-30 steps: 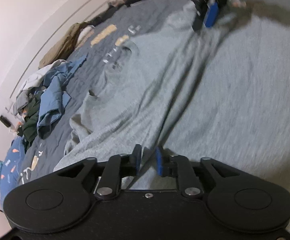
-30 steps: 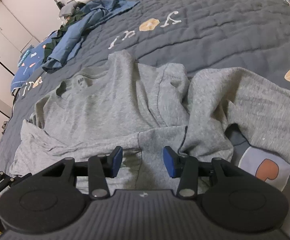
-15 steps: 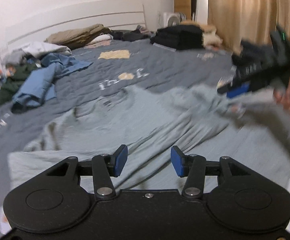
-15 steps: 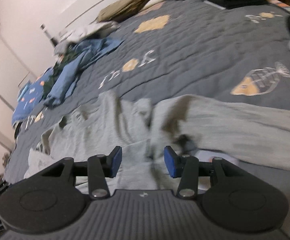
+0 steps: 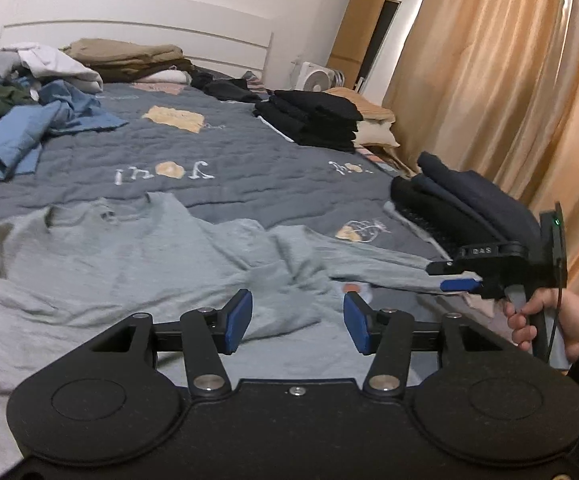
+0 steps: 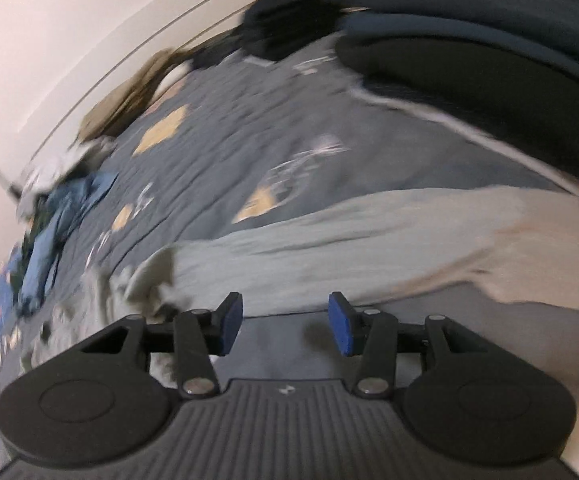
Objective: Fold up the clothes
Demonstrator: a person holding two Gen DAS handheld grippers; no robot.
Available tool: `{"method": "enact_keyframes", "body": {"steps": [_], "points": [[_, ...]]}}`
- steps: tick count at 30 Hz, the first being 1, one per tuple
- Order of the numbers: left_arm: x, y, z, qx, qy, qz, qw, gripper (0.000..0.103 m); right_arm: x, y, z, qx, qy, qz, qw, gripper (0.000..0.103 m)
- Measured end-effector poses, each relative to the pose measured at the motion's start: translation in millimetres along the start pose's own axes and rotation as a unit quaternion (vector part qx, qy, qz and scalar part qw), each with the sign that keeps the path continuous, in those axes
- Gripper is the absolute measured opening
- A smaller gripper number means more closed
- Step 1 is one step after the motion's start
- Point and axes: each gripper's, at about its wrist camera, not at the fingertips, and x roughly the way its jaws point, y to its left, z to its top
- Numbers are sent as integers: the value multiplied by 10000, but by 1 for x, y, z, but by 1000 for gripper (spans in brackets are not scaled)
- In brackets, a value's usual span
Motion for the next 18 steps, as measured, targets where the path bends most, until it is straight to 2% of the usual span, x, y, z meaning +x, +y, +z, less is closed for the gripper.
{"method": "enact_keyframes", "body": {"steps": [5, 7, 14, 18], "points": [[15, -12, -7, -441, 191, -250, 9985, 51, -31, -45, -2, 542, -373, -288, 9974, 47], [20, -21, -8, -436, 207, -258, 9985, 51, -40, -55, -4, 576, -472, -402, 9964, 47], [37, -53, -8, -579, 261, -717, 9954, 52, -64, -86, -11, 678, -596, -607, 9941, 48], [49, -71, -9, -560, 269, -859, 9944, 57, -73, -103, -11, 700, -640, -726, 9928, 48]]}}
